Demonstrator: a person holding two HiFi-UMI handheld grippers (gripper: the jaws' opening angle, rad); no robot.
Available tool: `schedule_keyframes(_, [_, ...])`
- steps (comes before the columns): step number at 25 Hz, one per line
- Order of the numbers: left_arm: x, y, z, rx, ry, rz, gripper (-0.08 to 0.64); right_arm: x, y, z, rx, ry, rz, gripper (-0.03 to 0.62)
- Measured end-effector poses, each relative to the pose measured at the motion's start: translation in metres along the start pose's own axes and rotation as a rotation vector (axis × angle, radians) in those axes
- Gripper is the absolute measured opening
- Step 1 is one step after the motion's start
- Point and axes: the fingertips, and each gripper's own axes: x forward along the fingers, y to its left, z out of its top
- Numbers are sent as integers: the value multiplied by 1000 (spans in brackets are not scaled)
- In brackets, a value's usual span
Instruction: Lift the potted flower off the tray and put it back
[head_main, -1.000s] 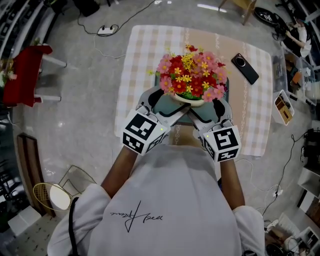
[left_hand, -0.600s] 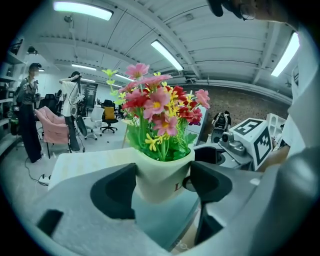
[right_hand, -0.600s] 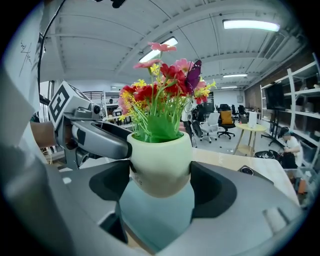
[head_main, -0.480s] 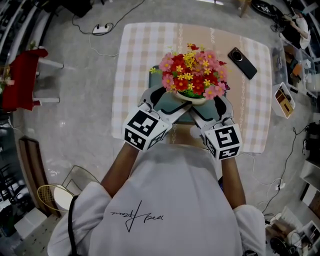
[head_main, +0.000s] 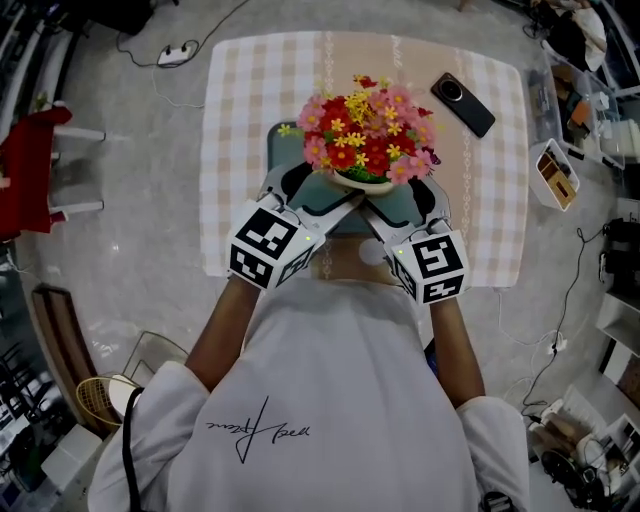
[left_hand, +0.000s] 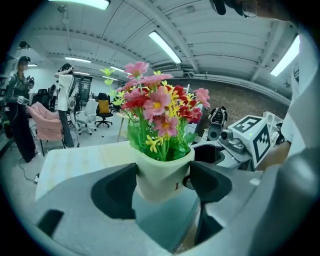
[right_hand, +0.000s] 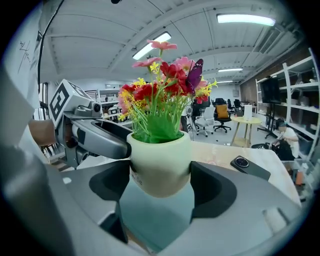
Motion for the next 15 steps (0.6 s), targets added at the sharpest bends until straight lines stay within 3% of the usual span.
schedule_keyframes(15, [34,1,-14,-13,63,-25,330,7,-26,-25,18,52,-15,387])
